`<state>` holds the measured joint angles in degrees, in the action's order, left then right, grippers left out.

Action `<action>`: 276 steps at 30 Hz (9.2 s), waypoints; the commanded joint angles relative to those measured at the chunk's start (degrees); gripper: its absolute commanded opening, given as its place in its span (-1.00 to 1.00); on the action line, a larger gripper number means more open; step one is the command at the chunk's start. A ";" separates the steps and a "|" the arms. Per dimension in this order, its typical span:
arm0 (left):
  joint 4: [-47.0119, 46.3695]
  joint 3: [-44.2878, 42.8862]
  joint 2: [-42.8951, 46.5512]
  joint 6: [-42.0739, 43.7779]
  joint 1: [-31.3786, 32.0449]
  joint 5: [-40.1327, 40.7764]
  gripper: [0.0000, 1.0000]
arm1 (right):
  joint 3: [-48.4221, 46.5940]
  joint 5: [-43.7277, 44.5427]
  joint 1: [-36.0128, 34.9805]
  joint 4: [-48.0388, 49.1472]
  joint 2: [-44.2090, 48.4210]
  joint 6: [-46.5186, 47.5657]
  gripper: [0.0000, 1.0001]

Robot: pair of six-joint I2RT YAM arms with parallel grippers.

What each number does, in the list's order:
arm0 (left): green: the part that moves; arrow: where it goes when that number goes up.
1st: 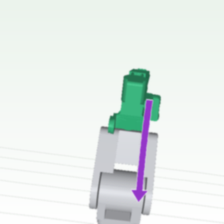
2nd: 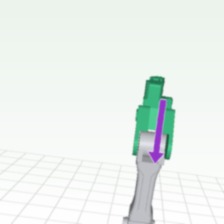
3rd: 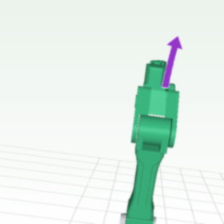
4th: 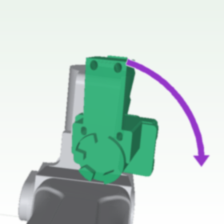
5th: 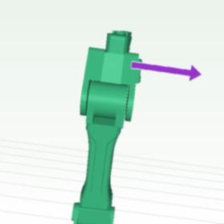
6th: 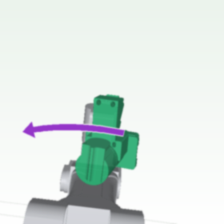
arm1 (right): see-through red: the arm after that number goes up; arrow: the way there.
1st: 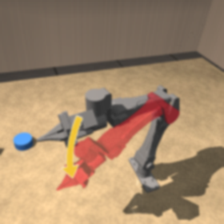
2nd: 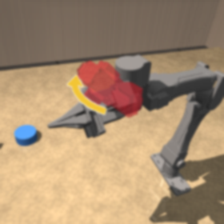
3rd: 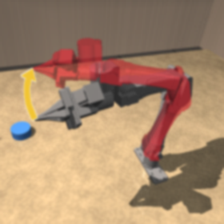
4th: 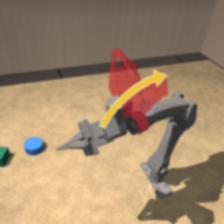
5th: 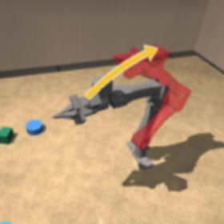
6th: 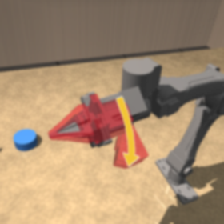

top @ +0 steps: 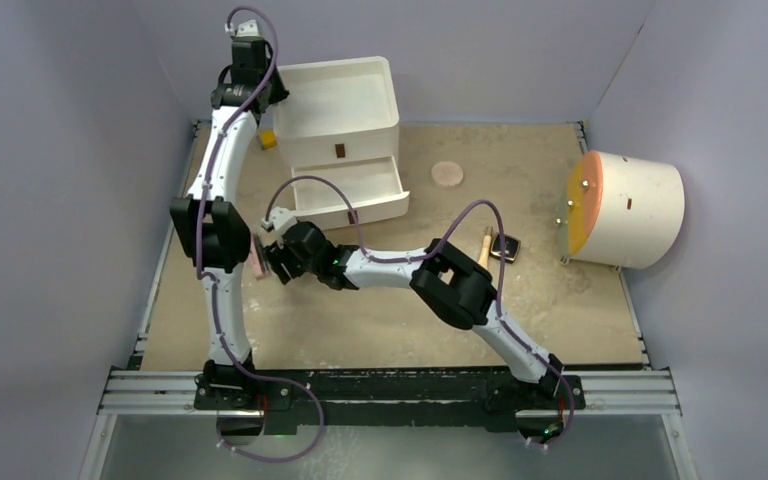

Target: Organize the makeup

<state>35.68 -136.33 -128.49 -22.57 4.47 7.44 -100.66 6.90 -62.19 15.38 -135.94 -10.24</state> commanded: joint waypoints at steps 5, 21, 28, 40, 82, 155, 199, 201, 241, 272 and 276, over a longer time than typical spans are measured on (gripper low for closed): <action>7.93 8.05 -3.65 -12.14 -1.83 4.39 -1.00 | 11.57 3.64 3.94 4.42 9.80 0.01 0.33; 4.34 1.78 3.90 -5.85 -4.47 -2.60 0.78 | 24.35 0.32 5.33 10.45 20.57 2.02 0.44; 6.58 1.67 12.90 -0.31 -6.40 -1.14 0.80 | 34.03 -3.94 5.34 10.94 35.44 7.02 0.48; 0.08 46.24 43.80 1.32 -6.77 3.19 0.84 | 37.34 8.72 5.96 -4.04 61.46 12.94 0.53; 3.65 68.80 31.48 -3.68 -11.24 -0.47 0.42 | 44.16 9.39 46.32 -21.54 41.39 -18.84 0.27; 3.08 68.58 30.84 -0.33 -14.40 -6.03 -1.00 | 10.97 -3.88 33.92 -10.32 38.19 -7.90 -1.00; -30.93 64.28 50.72 39.57 2.73 -34.03 -1.00 | -8.58 -44.70 30.18 -31.67 18.20 27.91 -0.89; -31.40 64.75 49.66 40.32 3.72 -34.93 -1.00 | -8.73 -44.24 30.11 -32.10 17.49 27.79 -0.75; -20.28 57.28 32.45 53.63 16.80 -21.28 -1.00 | 9.23 -15.34 33.03 -20.91 42.51 27.49 0.98; -28.47 49.88 44.40 37.82 17.59 -10.73 0.67 | 14.08 -1.24 22.85 -20.20 41.88 15.31 0.98; -20.98 50.64 46.76 29.77 17.48 5.56 0.69 | 13.65 -0.31 19.85 -20.54 40.64 15.42 0.98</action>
<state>8.80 -85.01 -84.64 16.38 21.98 -2.07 -85.80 4.01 -40.05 -6.11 -94.78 6.28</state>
